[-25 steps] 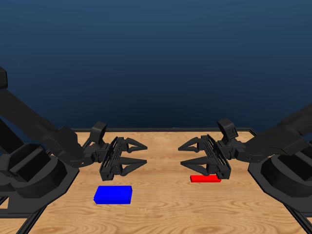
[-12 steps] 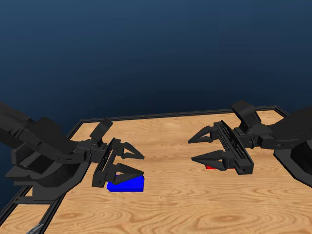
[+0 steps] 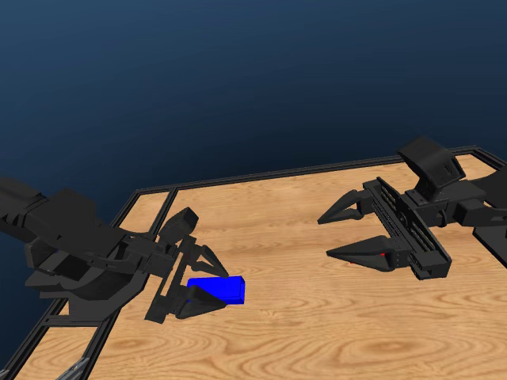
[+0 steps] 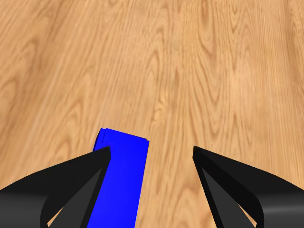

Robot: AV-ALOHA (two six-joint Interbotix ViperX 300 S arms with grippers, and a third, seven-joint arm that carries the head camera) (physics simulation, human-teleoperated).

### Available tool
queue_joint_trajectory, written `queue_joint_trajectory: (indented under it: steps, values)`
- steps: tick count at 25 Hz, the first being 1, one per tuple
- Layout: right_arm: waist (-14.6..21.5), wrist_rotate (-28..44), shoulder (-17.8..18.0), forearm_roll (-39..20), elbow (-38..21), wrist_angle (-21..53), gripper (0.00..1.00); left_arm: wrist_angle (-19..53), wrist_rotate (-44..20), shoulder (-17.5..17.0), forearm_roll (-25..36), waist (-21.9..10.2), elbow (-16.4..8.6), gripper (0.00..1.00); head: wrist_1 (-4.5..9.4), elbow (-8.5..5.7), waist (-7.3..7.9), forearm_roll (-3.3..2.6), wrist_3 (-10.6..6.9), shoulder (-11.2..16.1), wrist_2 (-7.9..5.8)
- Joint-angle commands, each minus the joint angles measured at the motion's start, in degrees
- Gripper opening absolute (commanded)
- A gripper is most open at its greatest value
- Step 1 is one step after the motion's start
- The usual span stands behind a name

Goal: Insert peg into socket

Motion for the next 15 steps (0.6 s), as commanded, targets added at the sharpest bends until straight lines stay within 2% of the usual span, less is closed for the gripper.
queue_joint_trajectory:
  steps: [1, 2, 3, 4, 5, 6, 7, 9, 10, 11, 12, 13, 14, 15]
  values:
    - [0.6, -0.6, -2.0, 0.3, -1.1, -0.2, 1.0, 4.9, -1.6, -1.2, 3.3, 1.2, -1.9, 1.0, -0.41, -1.31, 0.03, 0.02, -0.24, 0.6, 0.12]
    - [0.6, -0.7, -2.0, 0.4, -1.0, 0.0, 1.0, 5.0, -4.1, -2.4, 5.3, 1.6, -1.3, 1.0, -0.37, -1.34, 0.04, 0.02, -0.29, 0.6, 0.13]
    - [0.5, -0.6, -2.2, 0.5, -0.8, -0.2, 1.0, 8.1, -4.3, -2.0, 6.6, 1.6, -2.7, 1.0, -0.31, -1.4, 0.06, 0.02, -0.37, 0.7, 0.13]
    - [0.5, -0.5, -2.1, 0.7, -0.7, -0.2, 1.0, 9.0, -5.0, -3.1, 7.9, 1.8, -4.4, 1.0, -0.28, -1.44, 0.08, 0.03, -0.41, 0.8, 0.13]
    - [0.5, -0.6, -2.0, 0.8, -0.7, -0.2, 1.0, 13.6, -4.9, -4.2, 9.4, 2.8, -3.9, 1.0, -0.29, -1.45, 0.09, 0.03, -0.43, 0.8, 0.13]
    - [0.6, -0.4, -2.0, 0.7, -0.5, -0.1, 1.0, 12.1, -8.1, -3.7, 10.9, 1.7, -3.7, 1.0, -0.25, -1.45, 0.09, 0.02, -0.47, 0.9, 0.11]
    - [0.5, -0.3, -2.0, 0.8, -0.7, -0.2, 1.0, 15.2, -9.5, -3.7, 13.0, 1.8, -5.3, 1.0, -0.22, -1.45, 0.11, 0.03, -0.49, 0.9, 0.12]
    - [0.4, 0.0, -1.6, 0.8, -0.5, -0.2, 1.0, 19.1, -14.0, -4.2, 17.1, 1.5, -6.3, 1.0, -0.25, -1.44, 0.12, 0.01, -0.61, 0.9, 0.09]
    - [0.4, 0.1, -1.7, 0.8, -0.5, -0.3, 1.0, 20.2, -12.8, -5.4, 16.7, 1.8, -6.7, 1.0, -0.25, -1.45, 0.12, 0.01, -0.61, 0.9, 0.06]
    - [0.4, 0.1, -1.9, 0.8, -0.6, 0.1, 1.0, 22.4, -17.0, -3.7, 19.9, 1.3, -6.2, 1.0, -0.26, -1.49, 0.14, 0.01, -0.66, 1.0, 0.06]
    - [0.4, 0.3, -2.0, 0.8, -0.4, -0.6, 1.0, 22.4, -18.2, -3.9, 20.6, 1.4, -5.9, 1.0, -0.25, -1.5, 0.13, 0.0, -0.74, 1.0, 0.03]
    - [0.3, 0.3, -2.2, 0.9, -0.3, -0.5, 1.0, 22.6, -18.7, -4.0, 21.0, 1.4, -7.1, 1.0, -0.3, -1.52, 0.12, -0.03, -0.91, 1.1, -0.02]
    - [0.3, 0.3, -2.2, 0.9, -0.2, -0.7, 1.0, 26.4, -21.1, -3.8, 22.3, 0.3, -7.8, 1.0, -0.34, -1.52, 0.11, -0.04, -1.01, 1.1, -0.05]
    - [0.3, 0.3, -2.2, 0.9, 0.0, -0.4, 1.0, 24.8, -22.2, -4.1, 23.9, 1.1, -7.4, 1.0, -0.37, -1.57, 0.11, -0.07, -1.18, 1.2, -0.13]
